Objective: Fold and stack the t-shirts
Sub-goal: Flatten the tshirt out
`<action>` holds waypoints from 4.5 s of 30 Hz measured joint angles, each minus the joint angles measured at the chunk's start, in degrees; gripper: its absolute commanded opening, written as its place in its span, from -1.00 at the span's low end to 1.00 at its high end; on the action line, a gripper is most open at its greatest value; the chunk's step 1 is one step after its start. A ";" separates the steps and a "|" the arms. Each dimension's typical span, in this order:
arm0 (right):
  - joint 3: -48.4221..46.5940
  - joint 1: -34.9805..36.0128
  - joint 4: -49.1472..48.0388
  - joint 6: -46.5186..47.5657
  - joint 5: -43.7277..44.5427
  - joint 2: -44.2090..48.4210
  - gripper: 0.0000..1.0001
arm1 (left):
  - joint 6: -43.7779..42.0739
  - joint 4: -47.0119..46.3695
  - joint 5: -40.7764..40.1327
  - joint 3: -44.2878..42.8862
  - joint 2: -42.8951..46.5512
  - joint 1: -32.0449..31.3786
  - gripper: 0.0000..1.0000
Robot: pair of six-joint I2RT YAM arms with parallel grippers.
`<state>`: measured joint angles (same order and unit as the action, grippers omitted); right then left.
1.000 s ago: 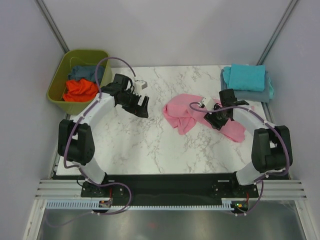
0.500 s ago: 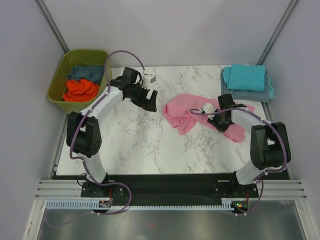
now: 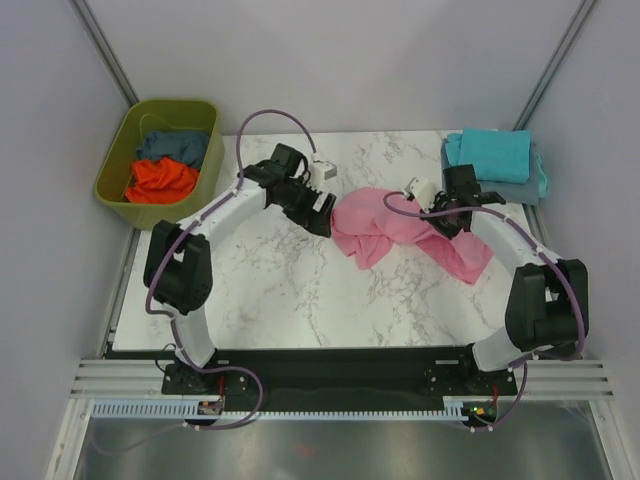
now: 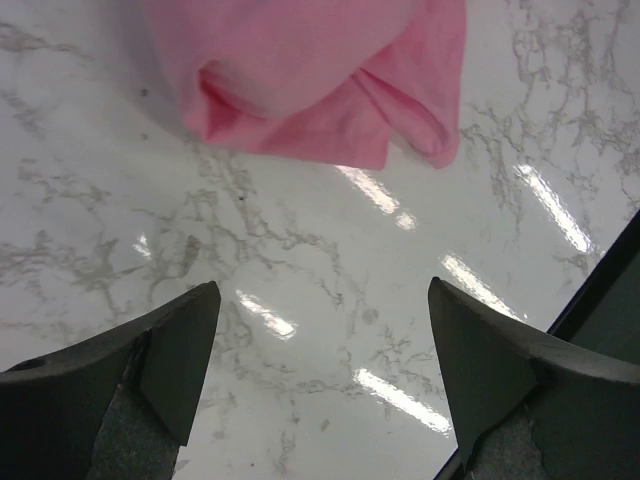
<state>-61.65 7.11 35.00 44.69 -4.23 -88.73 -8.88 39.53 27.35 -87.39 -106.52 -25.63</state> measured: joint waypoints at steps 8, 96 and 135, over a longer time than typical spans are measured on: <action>-8.61 0.00 0.26 -2.54 -1.14 3.58 -1.00 | -0.04 1.11 1.95 -2.56 -5.66 -9.64 0.62; -38.60 0.00 12.39 -14.27 -10.03 31.93 -1.00 | -24.83 -8.22 -26.40 0.83 50.62 -1.46 -0.96; -16.33 -4.42 -11.65 -31.43 -24.22 -4.74 0.03 | -7.37 -21.77 -28.50 19.28 20.55 12.31 0.51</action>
<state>-77.97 2.70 23.35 13.26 -28.45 -93.47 -16.25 17.76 -1.15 -68.12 -85.97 -13.32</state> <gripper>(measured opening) 0.552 0.757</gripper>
